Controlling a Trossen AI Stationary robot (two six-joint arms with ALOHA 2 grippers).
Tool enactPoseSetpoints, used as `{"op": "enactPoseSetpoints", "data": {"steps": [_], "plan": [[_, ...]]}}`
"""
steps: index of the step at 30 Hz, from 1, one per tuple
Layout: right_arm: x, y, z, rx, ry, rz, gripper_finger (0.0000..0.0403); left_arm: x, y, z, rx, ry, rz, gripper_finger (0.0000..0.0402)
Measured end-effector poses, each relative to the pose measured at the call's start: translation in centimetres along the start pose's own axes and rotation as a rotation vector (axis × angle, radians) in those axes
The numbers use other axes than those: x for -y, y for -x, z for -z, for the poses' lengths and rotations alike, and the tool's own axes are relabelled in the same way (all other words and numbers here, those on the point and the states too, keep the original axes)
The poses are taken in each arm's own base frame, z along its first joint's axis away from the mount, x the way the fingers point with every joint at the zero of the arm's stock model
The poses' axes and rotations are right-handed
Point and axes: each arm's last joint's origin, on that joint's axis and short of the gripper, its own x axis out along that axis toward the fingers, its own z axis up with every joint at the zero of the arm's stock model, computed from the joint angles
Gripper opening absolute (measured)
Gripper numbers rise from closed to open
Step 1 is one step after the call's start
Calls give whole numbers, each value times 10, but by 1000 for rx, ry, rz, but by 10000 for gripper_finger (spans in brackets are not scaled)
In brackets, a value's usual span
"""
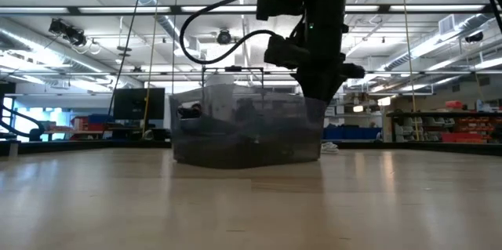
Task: Pick and place USB-C Cables
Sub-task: Adjust the black bin
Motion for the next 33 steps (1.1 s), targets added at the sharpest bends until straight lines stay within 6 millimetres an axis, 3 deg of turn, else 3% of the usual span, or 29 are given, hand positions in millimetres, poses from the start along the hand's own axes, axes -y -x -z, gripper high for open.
{"op": "enactPoseSetpoints", "data": {"steps": [10, 26, 33], "plan": [[-21, 5, 30, 28, -269, -4, 5, 2, 0, 1, -40, -93, 73, 13], [-49, 17, 98, 56, -599, 2, 4, 2, 0, 1, -35, -235, 76, 13], [-54, 19, 106, 123, -654, -29, 20, 2, 0, 1, -35, -245, 76, 13]]}}
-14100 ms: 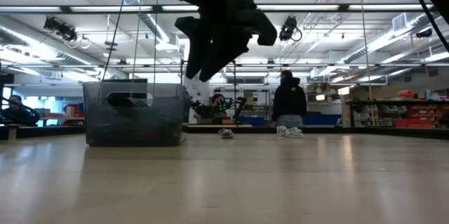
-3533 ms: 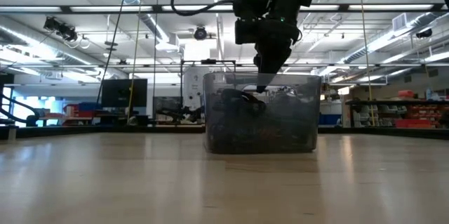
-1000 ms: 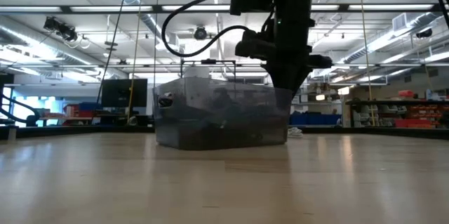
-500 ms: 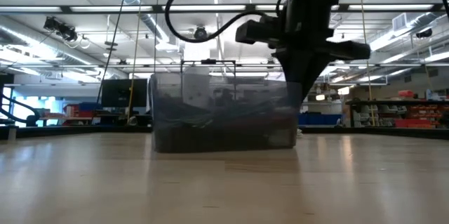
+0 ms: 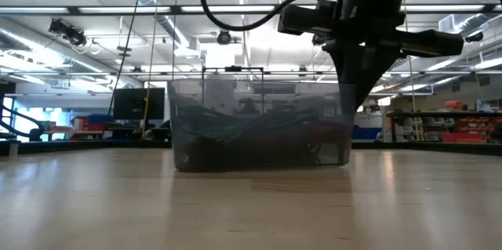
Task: Pick and place USB-C Cables
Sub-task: Adjust the black bin, then put the white USB cable into the black bin
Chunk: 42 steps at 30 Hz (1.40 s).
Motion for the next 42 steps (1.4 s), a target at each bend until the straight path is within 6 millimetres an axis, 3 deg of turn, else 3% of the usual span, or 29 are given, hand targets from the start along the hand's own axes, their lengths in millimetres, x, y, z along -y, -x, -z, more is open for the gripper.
{"op": "enactPoseSetpoints", "data": {"steps": [11, 29, 36, 42], "plan": [[3, 16, -8, 57, 49, -36, 42, 0, 0, 0, 0, 0, 0, 13], [1, 14, -16, 23, 169, -21, 58, 0, 0, 0, 0, 9, 0, 13], [1, 32, -39, 83, 237, -73, 58, 0, 0, 0, 0, 27, 0, 13], [12, 52, -79, 187, 288, -23, 58, 0, 0, 0, 0, 28, 0, 13]]}}
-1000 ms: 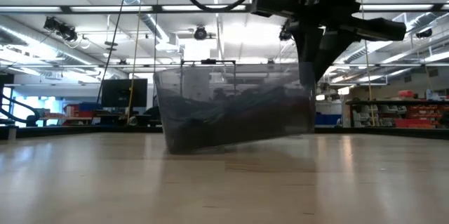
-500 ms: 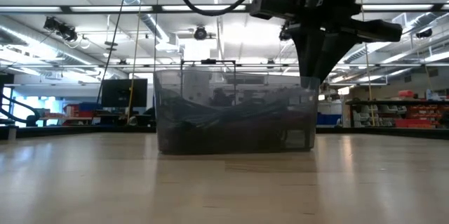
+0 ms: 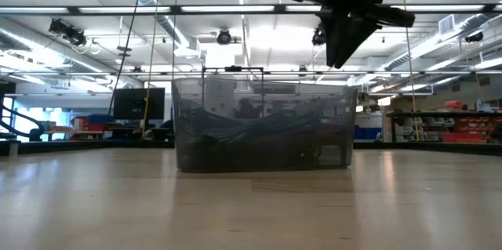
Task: Pick and place USB-C Cables
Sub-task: Put the white USB cable into the black bin
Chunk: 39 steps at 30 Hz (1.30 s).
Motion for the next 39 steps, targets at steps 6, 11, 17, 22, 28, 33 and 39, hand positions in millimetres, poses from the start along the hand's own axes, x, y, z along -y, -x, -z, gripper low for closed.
{"op": "enactPoseSetpoints", "data": {"steps": [6, 11, 17, 22, 28, 33, 39], "plan": [[11, -12, -44, -44, 122, 2, 58, 0, 0, 0, 1, 1, 0, 13], [21, -29, -78, -115, 192, -6, 58, 0, 0, 0, 1, 2, 0, 13], [39, -46, -109, -167, 217, 1, 58, 0, 0, 0, 2, 5, 1, 13], [59, -72, -116, -257, 179, 9, 58, 0, 0, 0, 2, 6, 1, 13], [74, -110, -102, -372, 141, -97, 58, 0, 0, 0, 2, 4, 1, 13], [81, -132, -92, -411, 127, -235, 58, -1, -1, -1, -1, 53, -4, 13], [74, -139, -89, -414, 179, -458, 58, -7, -6, -2, -10, 148, -22, 13]]}}
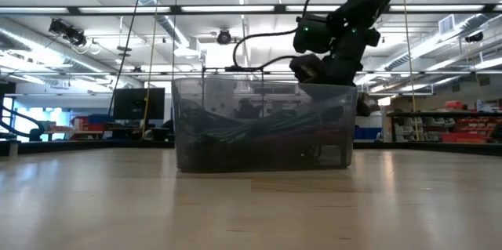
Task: Pick and place USB-C Cables
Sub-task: Put the white USB cable into the black bin
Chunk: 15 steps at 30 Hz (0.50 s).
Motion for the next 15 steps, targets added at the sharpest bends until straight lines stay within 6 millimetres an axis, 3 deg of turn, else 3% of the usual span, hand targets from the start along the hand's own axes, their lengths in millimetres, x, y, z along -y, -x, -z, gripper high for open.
{"op": "enactPoseSetpoints", "data": {"steps": [9, 15], "plan": [[1, 1, -1, -28, 112, -54, 63, -9, -9, -4, -13, 70, -32, 13], [7, 3, 0, -72, 123, -43, 102, -12, -11, -4, -16, 98, -42, 13]]}}
